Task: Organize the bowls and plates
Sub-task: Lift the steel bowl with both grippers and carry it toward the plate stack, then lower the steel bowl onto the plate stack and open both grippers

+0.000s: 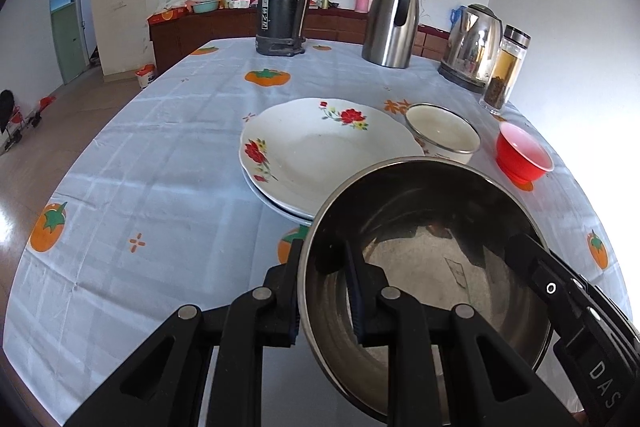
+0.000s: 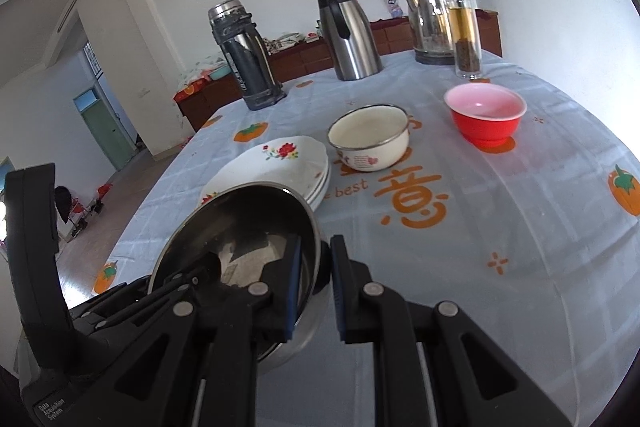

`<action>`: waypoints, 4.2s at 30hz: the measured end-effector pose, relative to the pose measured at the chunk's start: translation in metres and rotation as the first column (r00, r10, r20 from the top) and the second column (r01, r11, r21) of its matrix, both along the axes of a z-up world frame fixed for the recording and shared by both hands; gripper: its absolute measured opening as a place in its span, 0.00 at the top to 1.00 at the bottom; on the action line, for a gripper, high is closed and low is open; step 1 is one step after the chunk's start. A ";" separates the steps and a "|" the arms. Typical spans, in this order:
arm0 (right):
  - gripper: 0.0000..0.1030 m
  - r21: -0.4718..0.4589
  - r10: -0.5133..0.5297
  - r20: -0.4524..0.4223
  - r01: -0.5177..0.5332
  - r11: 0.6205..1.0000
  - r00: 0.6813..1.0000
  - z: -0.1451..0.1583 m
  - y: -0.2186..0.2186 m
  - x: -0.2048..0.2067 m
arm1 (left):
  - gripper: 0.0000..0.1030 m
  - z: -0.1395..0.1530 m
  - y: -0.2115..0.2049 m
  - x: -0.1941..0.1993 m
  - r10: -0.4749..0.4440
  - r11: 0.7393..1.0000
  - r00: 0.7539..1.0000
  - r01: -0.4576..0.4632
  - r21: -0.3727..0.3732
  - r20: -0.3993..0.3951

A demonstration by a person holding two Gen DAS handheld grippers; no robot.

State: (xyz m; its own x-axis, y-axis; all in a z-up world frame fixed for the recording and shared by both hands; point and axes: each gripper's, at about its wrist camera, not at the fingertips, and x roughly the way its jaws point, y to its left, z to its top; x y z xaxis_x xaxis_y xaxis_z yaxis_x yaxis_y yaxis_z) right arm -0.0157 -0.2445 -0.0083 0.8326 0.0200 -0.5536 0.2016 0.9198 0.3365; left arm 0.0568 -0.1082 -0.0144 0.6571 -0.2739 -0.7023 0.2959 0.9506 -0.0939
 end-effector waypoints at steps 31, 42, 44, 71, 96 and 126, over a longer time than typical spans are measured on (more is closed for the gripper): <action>0.86 0.021 0.006 0.064 -0.007 1.000 0.998 0.007 -0.022 0.094 | 0.79 0.012 -0.021 0.092 0.028 1.000 0.999 -0.028 0.009 0.036; 0.86 0.037 -0.010 0.043 0.009 0.999 0.999 -0.005 -0.031 0.118 | 0.77 -0.003 -0.031 0.118 0.027 1.000 0.999 -0.028 0.009 0.023; 0.86 0.035 -0.015 0.046 0.014 0.999 0.999 -0.004 -0.033 0.120 | 0.77 -0.002 -0.034 0.119 0.025 1.000 0.999 -0.025 0.008 0.030; 0.80 -0.047 0.035 0.069 -0.032 0.998 0.997 -0.019 -0.017 0.135 | 0.73 -0.016 -0.031 0.131 0.080 0.992 0.994 -0.087 0.094 0.071; 0.47 0.082 -0.144 0.171 0.131 0.988 0.975 -0.021 -0.060 0.105 | 0.33 -0.005 -0.009 0.107 0.176 0.980 0.949 -0.195 0.050 0.261; 0.45 -0.050 -0.229 0.203 0.244 0.969 0.952 -0.014 -0.061 0.052 | 0.33 -0.004 0.005 0.041 0.195 0.977 0.907 -0.215 0.010 0.374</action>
State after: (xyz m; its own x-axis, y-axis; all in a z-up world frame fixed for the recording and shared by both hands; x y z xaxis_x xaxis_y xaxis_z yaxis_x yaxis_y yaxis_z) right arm 0.0363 -0.3055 -0.0220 0.9002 -0.2249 -0.3729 0.3536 0.8773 0.3244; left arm 0.0983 -0.1029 -0.0187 0.9096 -0.0761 -0.4085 0.0982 0.9946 0.0333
